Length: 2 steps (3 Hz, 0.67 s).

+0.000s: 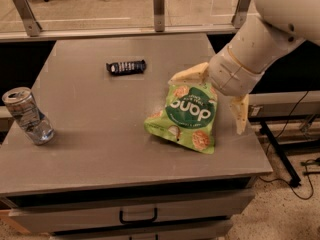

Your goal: Move green rice chip bag near rxbar blueberry

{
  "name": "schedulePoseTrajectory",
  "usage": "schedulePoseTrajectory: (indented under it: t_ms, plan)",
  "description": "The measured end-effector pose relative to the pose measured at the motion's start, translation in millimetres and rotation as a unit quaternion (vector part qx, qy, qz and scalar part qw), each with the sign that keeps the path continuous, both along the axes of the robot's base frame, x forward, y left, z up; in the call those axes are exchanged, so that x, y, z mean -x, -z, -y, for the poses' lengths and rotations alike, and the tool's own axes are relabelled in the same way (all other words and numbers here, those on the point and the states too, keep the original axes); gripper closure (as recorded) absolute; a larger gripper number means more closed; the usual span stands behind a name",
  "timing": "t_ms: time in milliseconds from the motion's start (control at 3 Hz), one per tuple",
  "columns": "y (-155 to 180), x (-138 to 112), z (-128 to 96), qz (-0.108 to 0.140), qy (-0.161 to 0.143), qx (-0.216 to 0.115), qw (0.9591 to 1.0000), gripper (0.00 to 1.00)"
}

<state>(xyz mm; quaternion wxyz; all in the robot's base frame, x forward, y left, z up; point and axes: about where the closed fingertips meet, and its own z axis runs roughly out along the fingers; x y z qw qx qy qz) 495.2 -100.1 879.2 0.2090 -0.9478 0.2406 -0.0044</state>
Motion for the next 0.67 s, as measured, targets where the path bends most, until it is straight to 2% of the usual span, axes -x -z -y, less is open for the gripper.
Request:
schedulePoseTrajectory:
  t_ms: [333,667]
  plan:
    - [19.4,-4.4,-6.7,0.051,-0.009,0.039,0.9979,0.17]
    - [34.5,-15.4,-26.8,0.065,-0.014,0.043,0.9968,0.40]
